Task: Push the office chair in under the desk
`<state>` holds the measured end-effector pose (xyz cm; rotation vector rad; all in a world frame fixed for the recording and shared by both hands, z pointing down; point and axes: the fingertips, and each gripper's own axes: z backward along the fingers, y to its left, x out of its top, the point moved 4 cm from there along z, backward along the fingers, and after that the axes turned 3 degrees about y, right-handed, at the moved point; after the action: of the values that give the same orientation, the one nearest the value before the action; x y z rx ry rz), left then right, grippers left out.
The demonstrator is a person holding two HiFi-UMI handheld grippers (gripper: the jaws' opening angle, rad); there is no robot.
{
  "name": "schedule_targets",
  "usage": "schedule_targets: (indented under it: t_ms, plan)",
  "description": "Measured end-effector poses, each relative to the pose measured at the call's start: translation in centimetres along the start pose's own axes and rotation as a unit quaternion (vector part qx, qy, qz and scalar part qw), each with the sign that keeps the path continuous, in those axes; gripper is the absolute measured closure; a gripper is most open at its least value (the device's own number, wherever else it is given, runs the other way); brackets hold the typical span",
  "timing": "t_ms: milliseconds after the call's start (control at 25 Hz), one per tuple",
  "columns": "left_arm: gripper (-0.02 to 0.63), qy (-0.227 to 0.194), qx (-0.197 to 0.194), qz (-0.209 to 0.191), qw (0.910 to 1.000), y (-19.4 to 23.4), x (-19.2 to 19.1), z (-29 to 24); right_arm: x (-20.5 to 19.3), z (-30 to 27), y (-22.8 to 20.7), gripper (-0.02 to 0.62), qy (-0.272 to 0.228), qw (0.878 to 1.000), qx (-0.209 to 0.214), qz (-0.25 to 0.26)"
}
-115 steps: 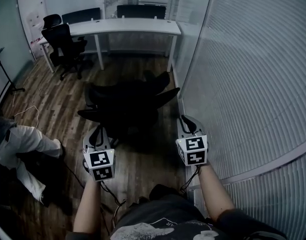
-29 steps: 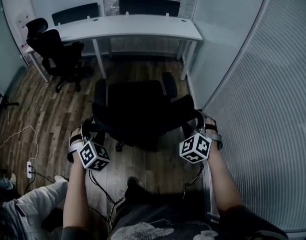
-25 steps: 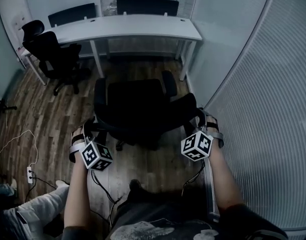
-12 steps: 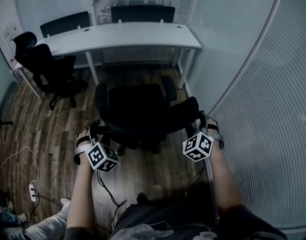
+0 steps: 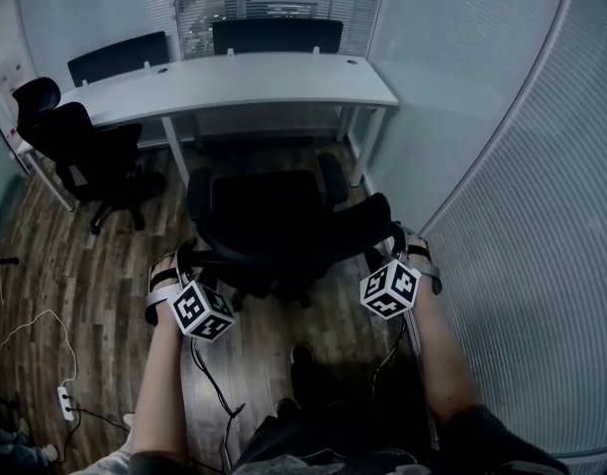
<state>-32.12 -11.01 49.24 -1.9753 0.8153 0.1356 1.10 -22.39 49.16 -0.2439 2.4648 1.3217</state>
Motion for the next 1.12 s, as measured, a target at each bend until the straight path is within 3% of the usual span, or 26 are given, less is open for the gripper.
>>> schedule_targets:
  t_ms: [200,680,1120]
  plan:
    - [0.327,0.002,-0.013,0.001,0.9999,5.4,1.8,-5.9,3.6,-5.5,-4.5,0.321,-0.015,1.000,-0.001,0.002]
    - [0.325,0.020,-0.017,0.006,0.9996,12.1,2.7,-16.3,8.3,-14.6,-8.4,0.321,-0.054,0.998,0.024,-0.016]
    - [0.325,0.022,-0.011,0.008,0.9997,16.9,5.1,-25.2,11.1,-23.6,-13.0,0.322,-0.059,0.998,0.029,-0.011]
